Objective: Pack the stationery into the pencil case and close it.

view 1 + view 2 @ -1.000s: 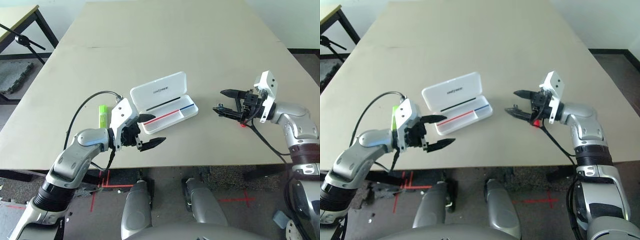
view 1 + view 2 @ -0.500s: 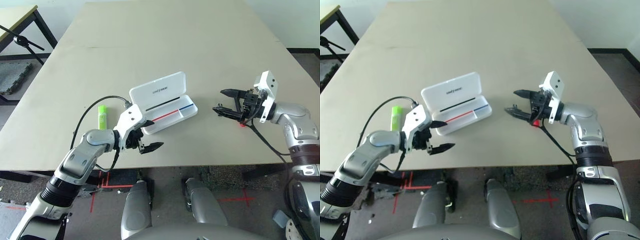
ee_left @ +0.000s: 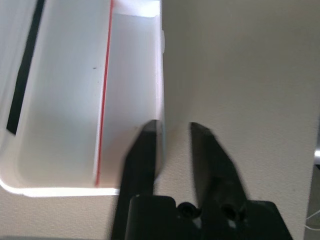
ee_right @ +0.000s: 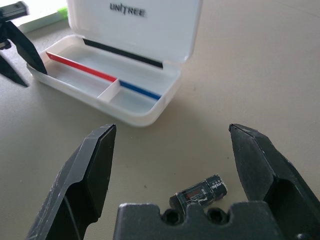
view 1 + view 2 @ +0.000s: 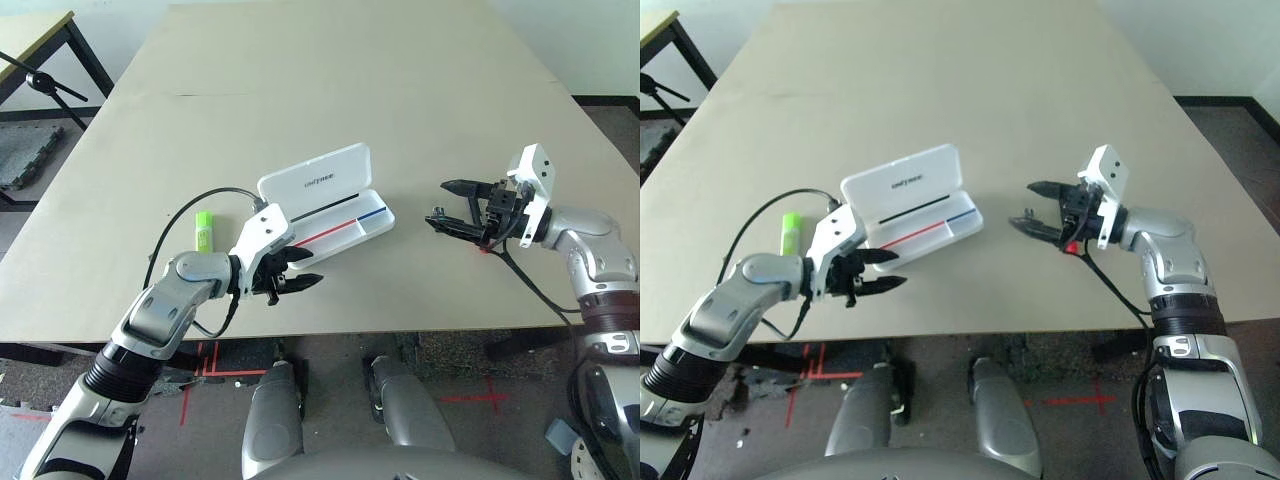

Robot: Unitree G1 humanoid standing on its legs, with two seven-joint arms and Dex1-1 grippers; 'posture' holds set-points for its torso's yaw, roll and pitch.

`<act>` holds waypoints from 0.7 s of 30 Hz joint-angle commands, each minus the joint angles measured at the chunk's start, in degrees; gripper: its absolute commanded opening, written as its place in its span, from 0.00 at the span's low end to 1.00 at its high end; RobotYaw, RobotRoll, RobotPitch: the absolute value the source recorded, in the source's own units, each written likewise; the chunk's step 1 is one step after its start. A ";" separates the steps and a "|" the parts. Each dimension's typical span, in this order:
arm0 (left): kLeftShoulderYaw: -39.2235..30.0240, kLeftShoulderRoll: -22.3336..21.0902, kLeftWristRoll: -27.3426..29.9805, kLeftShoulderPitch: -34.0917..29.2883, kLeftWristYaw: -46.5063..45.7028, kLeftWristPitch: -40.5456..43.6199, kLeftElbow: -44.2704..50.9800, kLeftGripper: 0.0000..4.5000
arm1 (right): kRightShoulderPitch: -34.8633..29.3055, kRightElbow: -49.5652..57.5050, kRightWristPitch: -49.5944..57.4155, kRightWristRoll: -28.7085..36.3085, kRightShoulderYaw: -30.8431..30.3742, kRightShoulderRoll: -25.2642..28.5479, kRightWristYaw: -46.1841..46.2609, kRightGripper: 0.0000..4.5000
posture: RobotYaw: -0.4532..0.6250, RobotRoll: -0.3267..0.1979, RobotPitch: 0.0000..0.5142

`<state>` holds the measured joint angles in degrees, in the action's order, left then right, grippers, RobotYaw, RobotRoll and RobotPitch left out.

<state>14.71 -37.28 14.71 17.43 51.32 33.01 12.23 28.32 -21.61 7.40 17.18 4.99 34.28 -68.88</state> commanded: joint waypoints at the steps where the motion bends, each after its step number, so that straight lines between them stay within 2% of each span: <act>1: 2.78 -0.59 -1.82 0.20 1.31 1.35 -2.37 0.01 | -0.92 1.72 0.68 0.60 -0.77 0.16 -0.01 1.00 | 0.34 0.62 0.32; 7: 3.57 -1.02 -3.75 2.26 2.21 -0.38 -4.15 0.00 | -1.66 3.25 1.34 0.92 -0.58 0.22 0.47 1.00 | 0.34 0.62 0.32; 11: 3.13 -3.24 -4.06 3.50 5.20 -3.25 -3.84 0.00 | -2.00 3.98 1.98 1.28 -0.68 0.38 0.17 1.00 | 0.34 0.62 0.32; 21: 2.40 -9.30 -4.56 5.41 17.89 -18.45 -9.01 0.00 | -1.76 5.17 4.59 1.83 -1.76 1.58 -2.23 1.00 | 0.35 0.62 0.31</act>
<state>16.86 -45.82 10.96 22.29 66.40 17.66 4.58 26.94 -17.62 11.47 18.40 4.05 35.19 -70.30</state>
